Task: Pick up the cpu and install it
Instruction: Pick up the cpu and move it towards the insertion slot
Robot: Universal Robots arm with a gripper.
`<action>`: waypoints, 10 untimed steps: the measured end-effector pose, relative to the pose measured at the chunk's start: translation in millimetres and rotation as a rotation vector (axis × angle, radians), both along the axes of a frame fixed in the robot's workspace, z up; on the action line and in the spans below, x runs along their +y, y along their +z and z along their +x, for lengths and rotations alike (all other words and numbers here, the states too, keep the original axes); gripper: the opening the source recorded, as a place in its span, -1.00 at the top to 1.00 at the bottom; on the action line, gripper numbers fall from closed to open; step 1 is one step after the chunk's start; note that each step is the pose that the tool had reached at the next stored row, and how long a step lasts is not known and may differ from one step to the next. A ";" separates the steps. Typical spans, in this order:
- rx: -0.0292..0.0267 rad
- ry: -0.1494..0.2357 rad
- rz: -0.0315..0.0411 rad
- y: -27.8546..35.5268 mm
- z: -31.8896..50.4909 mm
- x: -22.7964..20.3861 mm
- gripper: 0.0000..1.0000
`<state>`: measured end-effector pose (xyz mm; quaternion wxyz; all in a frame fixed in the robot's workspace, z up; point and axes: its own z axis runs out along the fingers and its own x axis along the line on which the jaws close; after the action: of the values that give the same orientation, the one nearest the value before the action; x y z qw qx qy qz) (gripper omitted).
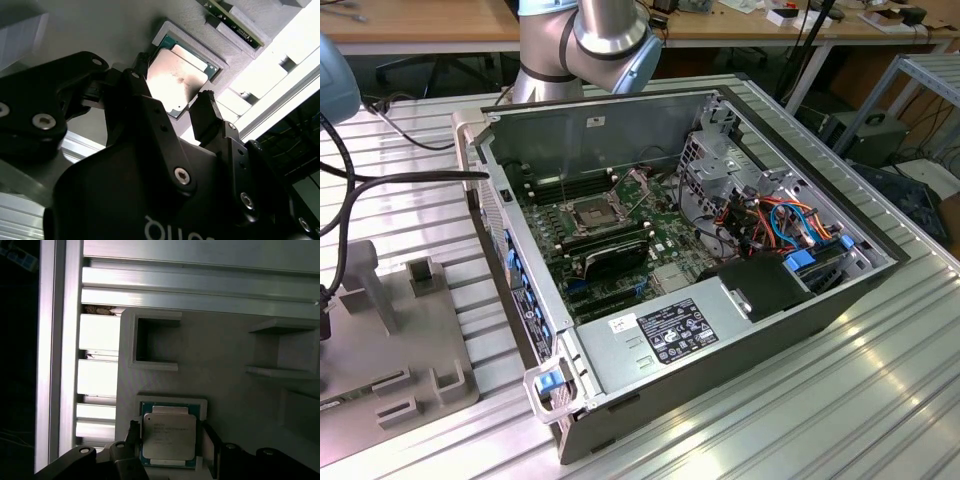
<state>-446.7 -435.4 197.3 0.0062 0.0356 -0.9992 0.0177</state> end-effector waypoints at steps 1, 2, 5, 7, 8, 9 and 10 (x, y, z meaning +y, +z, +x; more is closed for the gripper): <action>0.0000 0.001 -0.0001 0.0 0.0 0.0 -0.20; 0.0000 0.001 -0.0001 0.0 0.0 0.0 -0.20; -0.0001 0.001 -0.0001 -0.2 0.0 0.0 -0.20; 0.0000 0.001 -0.0001 -1.6 0.0 0.0 -0.20; 0.0000 0.001 0.0000 -2.0 0.0 0.0 -0.20; 0.0000 0.001 0.0000 -2.4 0.0 0.0 -0.20; 0.0000 0.001 0.0000 -2.9 0.0 0.0 -0.20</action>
<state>-446.7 -435.4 194.5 0.0062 0.0361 -0.9992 0.0177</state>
